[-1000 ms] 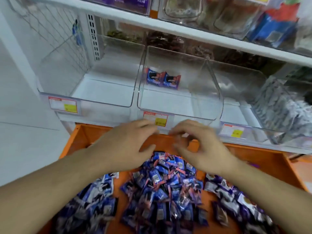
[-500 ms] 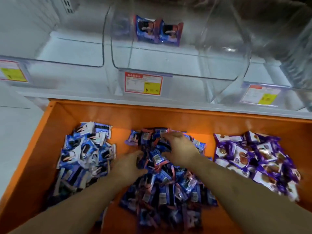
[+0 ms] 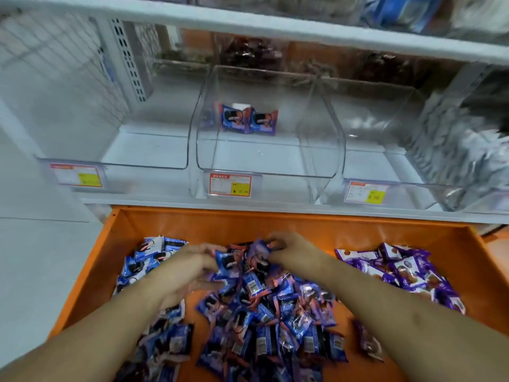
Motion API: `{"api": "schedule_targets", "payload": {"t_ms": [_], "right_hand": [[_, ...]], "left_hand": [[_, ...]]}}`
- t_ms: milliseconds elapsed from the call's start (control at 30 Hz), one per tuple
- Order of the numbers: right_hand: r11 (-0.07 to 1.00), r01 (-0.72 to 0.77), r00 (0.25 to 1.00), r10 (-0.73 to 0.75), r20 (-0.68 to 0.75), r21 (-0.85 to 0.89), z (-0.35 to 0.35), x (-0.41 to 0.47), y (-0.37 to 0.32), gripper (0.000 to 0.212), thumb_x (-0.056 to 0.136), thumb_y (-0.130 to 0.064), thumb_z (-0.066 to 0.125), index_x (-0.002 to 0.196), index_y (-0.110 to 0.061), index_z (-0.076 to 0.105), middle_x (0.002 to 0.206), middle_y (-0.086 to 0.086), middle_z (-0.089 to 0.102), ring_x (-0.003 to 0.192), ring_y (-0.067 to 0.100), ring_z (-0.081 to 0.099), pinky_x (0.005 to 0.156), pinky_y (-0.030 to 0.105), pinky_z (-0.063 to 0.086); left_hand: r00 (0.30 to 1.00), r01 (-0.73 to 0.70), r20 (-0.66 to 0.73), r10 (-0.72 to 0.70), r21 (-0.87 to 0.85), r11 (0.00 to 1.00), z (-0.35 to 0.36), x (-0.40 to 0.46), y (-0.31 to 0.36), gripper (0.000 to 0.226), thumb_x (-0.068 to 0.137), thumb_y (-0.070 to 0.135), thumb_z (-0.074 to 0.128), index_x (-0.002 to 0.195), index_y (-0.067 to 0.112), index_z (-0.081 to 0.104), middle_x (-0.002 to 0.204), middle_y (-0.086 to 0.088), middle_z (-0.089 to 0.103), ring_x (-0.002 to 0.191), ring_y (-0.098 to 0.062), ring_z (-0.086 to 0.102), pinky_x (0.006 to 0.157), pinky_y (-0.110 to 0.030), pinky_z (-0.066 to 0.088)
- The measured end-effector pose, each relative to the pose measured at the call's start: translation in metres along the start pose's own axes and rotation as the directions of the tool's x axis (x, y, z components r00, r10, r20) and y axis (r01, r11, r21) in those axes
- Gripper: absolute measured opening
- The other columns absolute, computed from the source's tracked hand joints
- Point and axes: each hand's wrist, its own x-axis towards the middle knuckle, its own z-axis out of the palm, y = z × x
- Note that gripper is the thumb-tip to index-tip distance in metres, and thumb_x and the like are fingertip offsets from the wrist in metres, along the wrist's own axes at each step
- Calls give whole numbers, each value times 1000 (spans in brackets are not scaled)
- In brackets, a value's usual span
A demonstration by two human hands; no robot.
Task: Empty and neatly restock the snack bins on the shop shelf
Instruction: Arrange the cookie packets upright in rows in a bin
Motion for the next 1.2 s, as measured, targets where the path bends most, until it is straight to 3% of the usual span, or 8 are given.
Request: {"api": "schedule_targets", "payload": {"t_ms": [167, 300, 467, 600, 733, 900, 1067, 1200], "right_hand": [[966, 125, 992, -114, -63, 227, -24, -69, -70, 5, 95, -28, 72, 98, -32, 72, 89, -6, 74, 74, 18, 67, 65, 36, 55], [918, 217, 973, -176, -149, 332, -41, -113, -100, 22, 87, -31, 69, 108, -26, 75, 102, 32, 66, 76, 42, 67, 65, 40, 54], [835, 281, 955, -197, -221, 472, -50, -141, -109, 25, 100, -15, 59, 112, -32, 73, 107, 37, 55, 77, 45, 65, 66, 41, 56], [809, 346, 932, -240, -270, 476, -56, -133, -115, 51, 101, -7, 53, 130, -47, 66, 86, 31, 41, 80, 36, 46, 79, 50, 42], [848, 375, 925, -316, -210, 375, -67, -134, -126, 50, 93, -9, 74, 128, -43, 66, 94, 22, 69, 93, 33, 70, 94, 51, 53], [891, 365, 921, -302, -246, 271, -78, -121, -123, 29, 87, 2, 77, 99, -19, 61, 83, 22, 69, 72, 23, 58, 70, 34, 46], [915, 366, 886, -289, -362, 167, -90, -120, -121, 53, 84, 2, 76, 117, -40, 70, 98, 11, 72, 89, 30, 73, 82, 51, 60], [920, 387, 809, -307, -502, 60, -106, -114, -114, 42, 82, -7, 80, 106, -38, 65, 85, 4, 72, 73, 20, 67, 68, 36, 57]], "left_hand": [[980, -104, 143, 135, -206, 973, 11, -80, 54, 31, 97, 2, 58, 126, -5, 65, 114, -28, 72, 102, -41, 69, 96, -55, 59], [932, -317, 149, 331, -107, 942, 18, -128, 85, 27, 95, -2, 63, 121, -2, 71, 118, -25, 73, 112, -39, 71, 88, -42, 63], [907, -415, 31, 420, -96, 905, 16, -148, 96, 24, 92, 10, 72, 115, 7, 75, 114, -19, 76, 106, -32, 75, 85, -41, 64], [894, -448, -1, 448, -9, 894, 21, -145, 105, 27, 86, 27, 79, 111, 18, 81, 111, -12, 78, 100, -28, 76, 83, -47, 63], [882, -471, -10, 471, 6, 882, 27, -139, 111, 27, 82, 23, 80, 108, 20, 81, 103, -12, 79, 91, -30, 77, 88, -52, 62], [881, -471, -57, 469, -33, 881, 22, -127, 112, 26, 88, 14, 78, 114, 14, 77, 107, -18, 78, 94, -40, 76, 93, -57, 59], [853, -501, -131, 506, 72, 862, 19, -121, 109, 24, 94, 5, 73, 114, 17, 69, 112, -14, 72, 86, -43, 76, 91, -58, 60], [822, -518, -110, 559, 264, 814, 21, -121, 105, 27, 95, 5, 70, 106, 30, 67, 97, 8, 75, 82, -31, 78, 88, -61, 59]]}}
